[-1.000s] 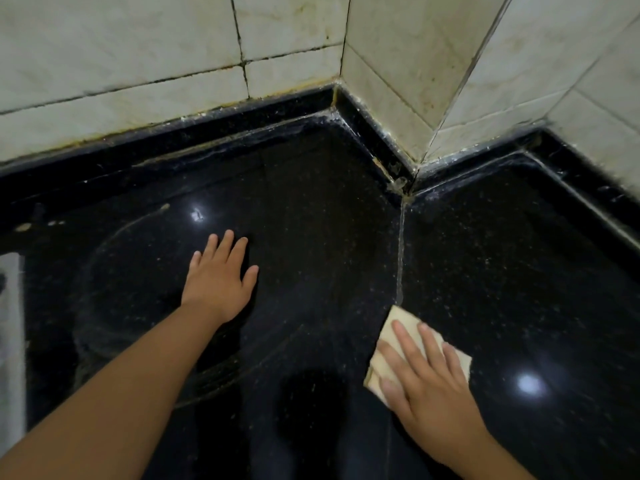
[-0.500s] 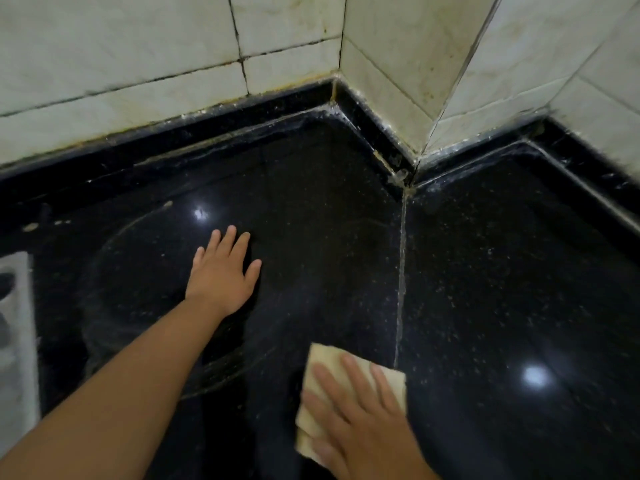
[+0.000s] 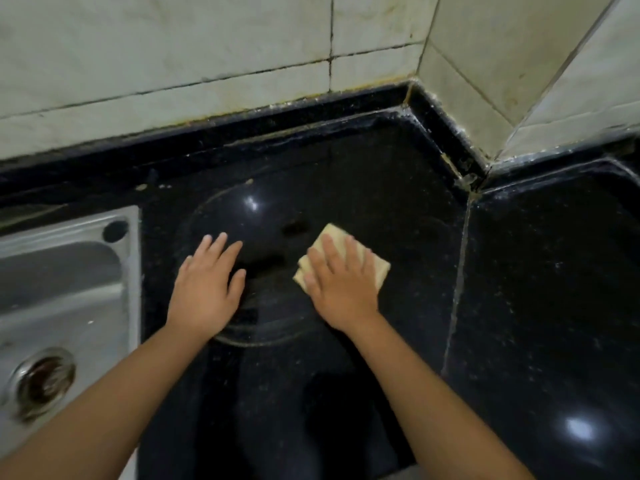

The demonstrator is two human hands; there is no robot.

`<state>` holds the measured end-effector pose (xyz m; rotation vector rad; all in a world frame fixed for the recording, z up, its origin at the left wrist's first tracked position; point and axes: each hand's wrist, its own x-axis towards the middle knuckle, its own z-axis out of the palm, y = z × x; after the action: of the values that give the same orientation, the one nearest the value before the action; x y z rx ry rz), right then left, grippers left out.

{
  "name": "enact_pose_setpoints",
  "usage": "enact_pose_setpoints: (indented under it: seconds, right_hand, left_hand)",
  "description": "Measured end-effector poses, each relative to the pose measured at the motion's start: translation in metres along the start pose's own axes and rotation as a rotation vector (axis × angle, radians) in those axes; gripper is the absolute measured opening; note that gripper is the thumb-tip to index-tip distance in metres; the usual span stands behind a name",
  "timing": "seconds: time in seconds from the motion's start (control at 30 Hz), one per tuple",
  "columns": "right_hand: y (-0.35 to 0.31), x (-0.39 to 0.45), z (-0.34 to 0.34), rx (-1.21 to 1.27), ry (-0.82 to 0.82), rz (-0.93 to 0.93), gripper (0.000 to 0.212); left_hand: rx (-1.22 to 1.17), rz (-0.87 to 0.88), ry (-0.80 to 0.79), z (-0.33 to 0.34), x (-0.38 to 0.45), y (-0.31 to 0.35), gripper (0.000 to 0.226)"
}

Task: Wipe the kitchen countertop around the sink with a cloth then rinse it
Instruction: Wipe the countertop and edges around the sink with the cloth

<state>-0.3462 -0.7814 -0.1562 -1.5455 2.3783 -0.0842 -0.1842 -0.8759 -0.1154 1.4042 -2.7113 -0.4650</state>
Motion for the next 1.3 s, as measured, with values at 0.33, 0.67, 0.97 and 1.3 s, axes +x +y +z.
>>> enact_pose_setpoints:
  seconds: [0.33, 0.67, 0.97, 1.3]
  right_hand:
    - [0.051, -0.157, 0.028, -0.206, 0.024, -0.124, 0.05]
    - [-0.125, -0.024, 0.028, -0.054, -0.084, -0.066, 0.054]
    - [-0.042, -0.201, 0.061, -0.135, -0.068, -0.094, 0.048]
    - [-0.124, -0.113, 0.055, -0.192, 0.085, 0.111, 0.056]
  left_hand:
    - [-0.056, -0.191, 0.022, 0.005, -0.123, -0.074, 0.068]
    - [-0.022, -0.183, -0.058, 0.019, -0.181, -0.111, 0.086]
    - [-0.057, -0.073, -0.01, 0.032, -0.179, -0.12, 0.073]
    - [-0.005, -0.098, -0.102, 0.028, -0.179, -0.118, 0.072]
